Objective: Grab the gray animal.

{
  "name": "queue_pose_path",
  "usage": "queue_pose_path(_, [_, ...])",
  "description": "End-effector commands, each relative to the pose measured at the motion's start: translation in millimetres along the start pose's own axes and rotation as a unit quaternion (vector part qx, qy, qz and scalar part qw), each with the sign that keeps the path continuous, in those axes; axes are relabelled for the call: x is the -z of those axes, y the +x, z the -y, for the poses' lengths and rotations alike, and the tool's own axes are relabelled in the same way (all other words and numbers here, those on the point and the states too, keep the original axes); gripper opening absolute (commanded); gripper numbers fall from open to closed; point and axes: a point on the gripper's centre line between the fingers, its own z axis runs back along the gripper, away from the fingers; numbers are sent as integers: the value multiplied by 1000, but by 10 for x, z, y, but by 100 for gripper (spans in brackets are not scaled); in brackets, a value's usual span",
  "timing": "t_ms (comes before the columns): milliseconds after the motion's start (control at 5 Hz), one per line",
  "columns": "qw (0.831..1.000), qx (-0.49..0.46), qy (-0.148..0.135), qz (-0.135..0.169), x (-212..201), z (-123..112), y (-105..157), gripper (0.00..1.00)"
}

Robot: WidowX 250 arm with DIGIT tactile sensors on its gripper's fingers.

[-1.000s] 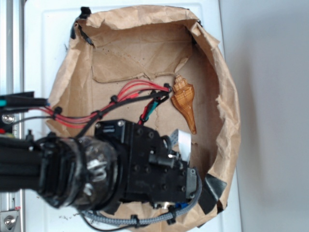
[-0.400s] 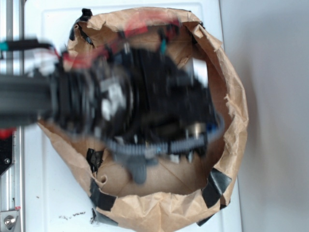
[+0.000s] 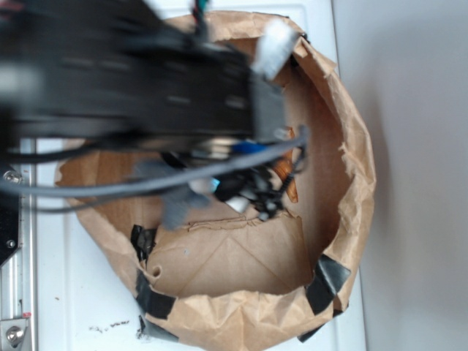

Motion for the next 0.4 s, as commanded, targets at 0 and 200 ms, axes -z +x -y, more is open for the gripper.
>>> queue_pose_path(0, [977,203,-16,62,-774,150,12,0])
queue_pose_path(200, [978,197,-38,57,-921,195,93,0])
